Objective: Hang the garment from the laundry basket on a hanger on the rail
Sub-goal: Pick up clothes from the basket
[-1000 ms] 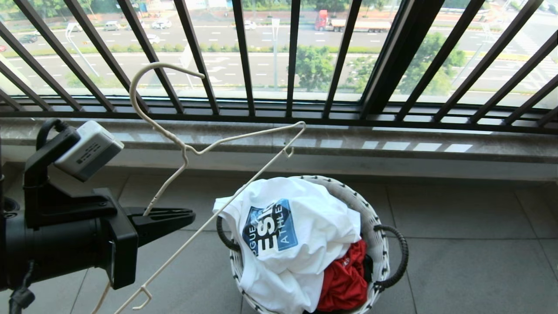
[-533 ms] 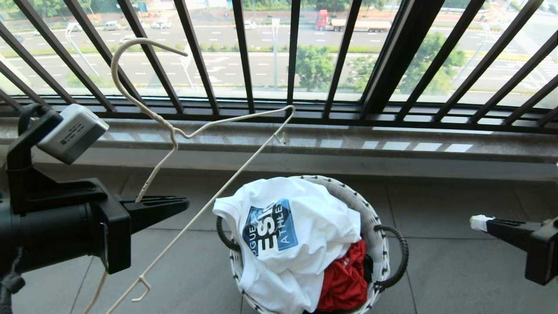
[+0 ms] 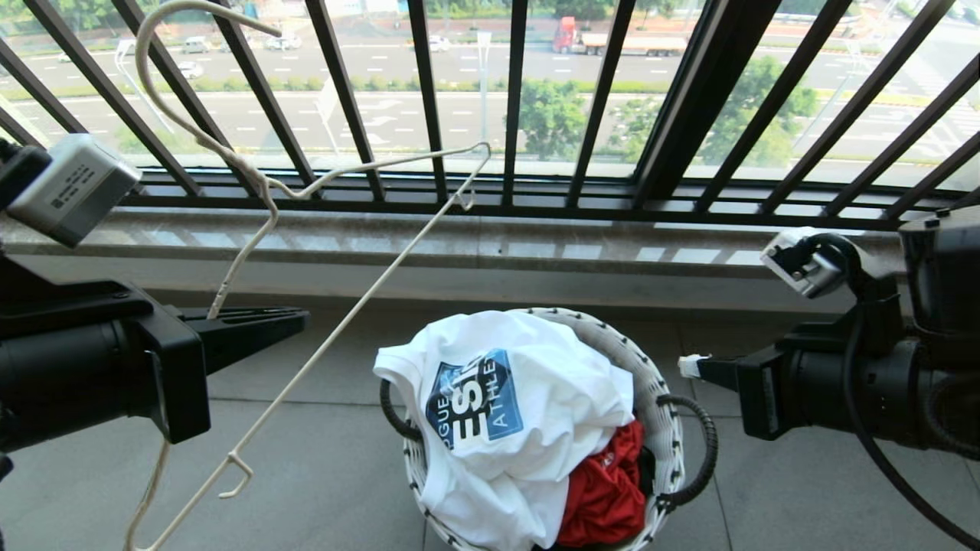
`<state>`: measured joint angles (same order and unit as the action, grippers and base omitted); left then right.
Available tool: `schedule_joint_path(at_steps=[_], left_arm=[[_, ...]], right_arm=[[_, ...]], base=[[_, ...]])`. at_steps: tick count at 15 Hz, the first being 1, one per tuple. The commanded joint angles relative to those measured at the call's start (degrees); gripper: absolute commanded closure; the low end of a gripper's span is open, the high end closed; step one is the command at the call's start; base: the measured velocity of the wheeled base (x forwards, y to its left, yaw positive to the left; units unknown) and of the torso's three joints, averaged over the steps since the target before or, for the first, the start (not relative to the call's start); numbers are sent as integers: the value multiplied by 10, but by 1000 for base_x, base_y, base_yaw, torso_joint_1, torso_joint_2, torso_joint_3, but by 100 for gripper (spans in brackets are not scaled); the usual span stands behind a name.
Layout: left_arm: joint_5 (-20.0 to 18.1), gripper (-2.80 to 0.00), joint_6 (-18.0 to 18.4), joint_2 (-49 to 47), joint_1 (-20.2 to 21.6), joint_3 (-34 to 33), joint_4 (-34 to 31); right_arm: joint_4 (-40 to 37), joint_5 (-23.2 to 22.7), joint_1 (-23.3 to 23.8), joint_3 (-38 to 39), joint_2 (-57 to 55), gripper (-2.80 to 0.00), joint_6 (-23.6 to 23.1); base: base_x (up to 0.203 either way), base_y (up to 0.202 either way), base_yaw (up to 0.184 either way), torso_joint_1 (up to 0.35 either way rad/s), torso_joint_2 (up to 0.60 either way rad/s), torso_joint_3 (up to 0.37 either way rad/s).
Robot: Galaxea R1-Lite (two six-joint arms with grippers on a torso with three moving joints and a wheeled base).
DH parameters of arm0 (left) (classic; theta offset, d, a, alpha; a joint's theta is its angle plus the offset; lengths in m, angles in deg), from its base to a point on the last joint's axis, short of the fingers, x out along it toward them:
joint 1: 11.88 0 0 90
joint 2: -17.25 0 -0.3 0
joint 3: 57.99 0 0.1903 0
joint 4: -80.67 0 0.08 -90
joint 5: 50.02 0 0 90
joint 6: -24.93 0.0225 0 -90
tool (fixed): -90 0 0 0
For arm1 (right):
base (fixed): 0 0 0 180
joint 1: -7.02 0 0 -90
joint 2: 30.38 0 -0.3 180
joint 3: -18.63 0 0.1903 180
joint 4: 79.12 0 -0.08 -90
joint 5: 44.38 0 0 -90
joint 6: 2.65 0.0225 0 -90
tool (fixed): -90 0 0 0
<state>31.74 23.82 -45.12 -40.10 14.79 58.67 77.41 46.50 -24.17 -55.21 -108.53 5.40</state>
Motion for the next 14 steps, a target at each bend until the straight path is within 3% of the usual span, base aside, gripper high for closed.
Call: schedule_joint_path(at_steps=[1,9,14], left_arm=[[1,0,0,7,0,2,0],[2,0,1,20,0,7,-1],[2,0,1,19,0,6,-1]], right_arm=[[1,31,-44,-30,-73,0,13],[1,97,-135,-113,-177,0,34],[1,107,-150,-121,-191,0,44]], base=[[0,0,0,0,0,0],[0,0,0,0,0,0],[0,0,0,0,0,0]])
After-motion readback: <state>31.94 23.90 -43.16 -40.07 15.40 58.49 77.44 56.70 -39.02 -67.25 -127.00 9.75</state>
